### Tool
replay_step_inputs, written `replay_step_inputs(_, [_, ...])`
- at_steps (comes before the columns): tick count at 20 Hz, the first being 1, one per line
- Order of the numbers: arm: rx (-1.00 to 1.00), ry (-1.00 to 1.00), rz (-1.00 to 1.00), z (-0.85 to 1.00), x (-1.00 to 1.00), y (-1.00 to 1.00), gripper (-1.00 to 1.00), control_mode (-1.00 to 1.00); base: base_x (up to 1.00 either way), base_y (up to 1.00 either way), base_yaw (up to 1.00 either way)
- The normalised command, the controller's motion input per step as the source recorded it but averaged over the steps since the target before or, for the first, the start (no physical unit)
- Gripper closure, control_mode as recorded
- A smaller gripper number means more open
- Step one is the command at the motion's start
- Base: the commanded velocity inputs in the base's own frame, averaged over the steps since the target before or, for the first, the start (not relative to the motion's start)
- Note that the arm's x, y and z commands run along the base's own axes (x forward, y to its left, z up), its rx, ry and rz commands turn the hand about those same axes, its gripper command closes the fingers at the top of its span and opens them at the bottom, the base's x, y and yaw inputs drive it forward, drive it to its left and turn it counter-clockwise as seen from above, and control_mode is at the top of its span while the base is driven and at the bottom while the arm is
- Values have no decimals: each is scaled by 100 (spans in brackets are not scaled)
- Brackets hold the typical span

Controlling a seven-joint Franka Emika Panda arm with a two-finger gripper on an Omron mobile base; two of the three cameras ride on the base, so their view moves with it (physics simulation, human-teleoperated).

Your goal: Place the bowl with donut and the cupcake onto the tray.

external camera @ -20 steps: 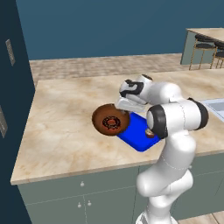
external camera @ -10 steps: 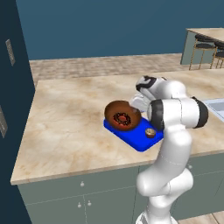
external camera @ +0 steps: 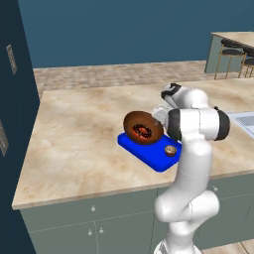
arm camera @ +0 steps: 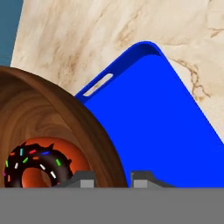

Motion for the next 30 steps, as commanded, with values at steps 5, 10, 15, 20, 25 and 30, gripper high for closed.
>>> replay_step_inputs(5, [-10,7,0,-2,8,0,100,-100,0,0,0])
replay_step_inputs(10, [-24,7,0,-1,5,0,100,-100,0,0,0])
replay_step_inputs(15, [-23,10,0,-17,20,0,100,-100,0,0,0])
replay_step_inputs(20, [-18,8,0,-52,33,0,100,-100,0,0,0])
replay_step_inputs(25, [-17,3,0,-56,24,0,100,-100,0,0,0])
replay_step_inputs(30, [-9,0,0,-6,5,0,-100,-100,0,0,0])
